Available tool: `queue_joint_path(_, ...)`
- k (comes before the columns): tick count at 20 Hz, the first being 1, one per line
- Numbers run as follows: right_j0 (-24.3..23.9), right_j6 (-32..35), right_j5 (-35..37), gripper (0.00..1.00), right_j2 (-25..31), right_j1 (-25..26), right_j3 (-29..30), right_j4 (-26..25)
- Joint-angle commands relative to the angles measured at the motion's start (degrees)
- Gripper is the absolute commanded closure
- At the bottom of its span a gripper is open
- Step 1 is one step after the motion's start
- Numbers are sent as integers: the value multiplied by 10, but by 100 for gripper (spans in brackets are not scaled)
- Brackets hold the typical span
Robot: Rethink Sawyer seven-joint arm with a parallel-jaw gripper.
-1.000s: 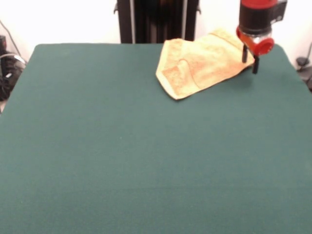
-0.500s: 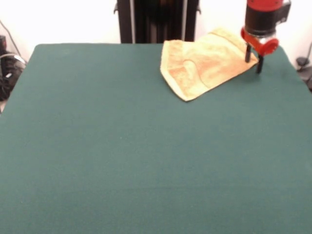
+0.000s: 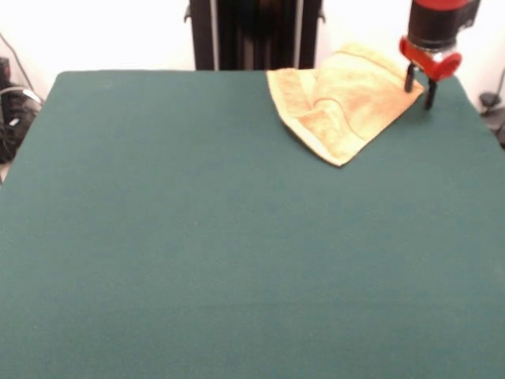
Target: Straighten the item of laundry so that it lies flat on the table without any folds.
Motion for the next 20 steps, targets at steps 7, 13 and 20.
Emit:
queue_joint_path(7, 12, 157, -19, 0, 62, 50, 19, 38)
queue_joint_path(13, -14, 149, -53, 0, 65, 83, 16, 12)
queue_joint_path(20, -10, 136, -57, 100, 52, 90, 8, 7)
